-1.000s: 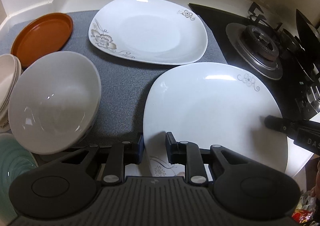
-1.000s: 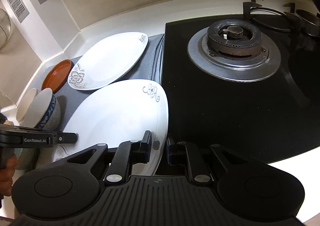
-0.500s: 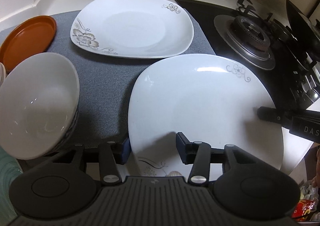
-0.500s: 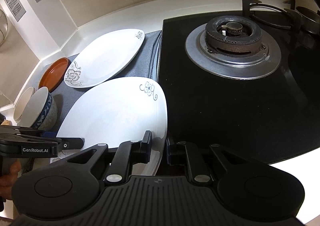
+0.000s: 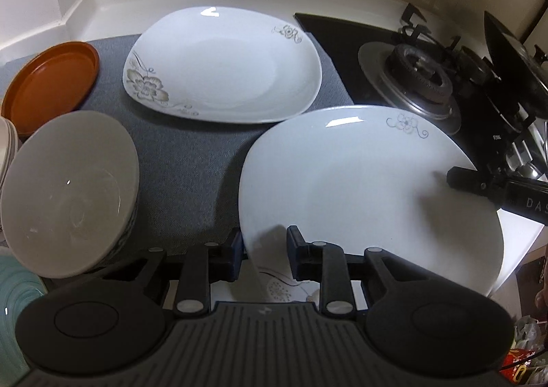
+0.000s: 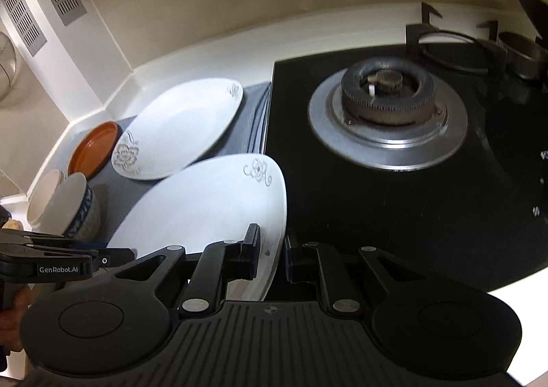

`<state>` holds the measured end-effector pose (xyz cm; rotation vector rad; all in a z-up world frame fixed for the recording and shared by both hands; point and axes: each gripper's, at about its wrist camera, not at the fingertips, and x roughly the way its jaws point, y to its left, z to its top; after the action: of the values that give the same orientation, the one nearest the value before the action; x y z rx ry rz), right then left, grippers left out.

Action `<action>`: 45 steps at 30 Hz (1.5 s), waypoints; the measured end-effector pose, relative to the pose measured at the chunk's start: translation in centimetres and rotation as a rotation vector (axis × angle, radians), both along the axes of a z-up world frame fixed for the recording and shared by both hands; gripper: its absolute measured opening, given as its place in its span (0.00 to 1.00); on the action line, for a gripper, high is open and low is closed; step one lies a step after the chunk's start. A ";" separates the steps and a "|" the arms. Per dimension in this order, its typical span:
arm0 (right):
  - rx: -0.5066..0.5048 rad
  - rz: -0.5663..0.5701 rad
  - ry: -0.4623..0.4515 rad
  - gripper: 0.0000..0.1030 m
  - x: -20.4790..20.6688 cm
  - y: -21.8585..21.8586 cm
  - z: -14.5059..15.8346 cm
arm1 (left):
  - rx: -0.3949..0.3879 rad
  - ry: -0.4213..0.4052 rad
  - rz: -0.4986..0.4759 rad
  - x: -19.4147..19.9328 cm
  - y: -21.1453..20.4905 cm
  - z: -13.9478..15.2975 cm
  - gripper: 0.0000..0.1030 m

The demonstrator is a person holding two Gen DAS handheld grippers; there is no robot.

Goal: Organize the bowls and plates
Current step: 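Lift the white plate with both tools and carry it toward the other white plate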

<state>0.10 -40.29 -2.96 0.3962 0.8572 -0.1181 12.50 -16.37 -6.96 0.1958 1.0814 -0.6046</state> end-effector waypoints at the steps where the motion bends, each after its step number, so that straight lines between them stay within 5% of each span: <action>1: -0.007 0.006 -0.001 0.15 0.1 -0.1 0.2 | -0.003 0.002 0.003 0.1 0.0 0.0 0.29; 32: 0.056 0.028 0.037 0.13 -1.2 -0.2 0.6 | -0.020 -0.017 0.014 0.4 1.1 1.7 0.20; 45: 0.030 0.024 0.008 0.13 1.2 -0.9 1.2 | -0.024 -0.028 0.038 2.1 0.6 2.6 0.20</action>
<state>1.33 -41.18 -1.71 0.4134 0.8719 -0.0844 14.64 -15.75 -4.40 0.1622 1.0483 -0.5783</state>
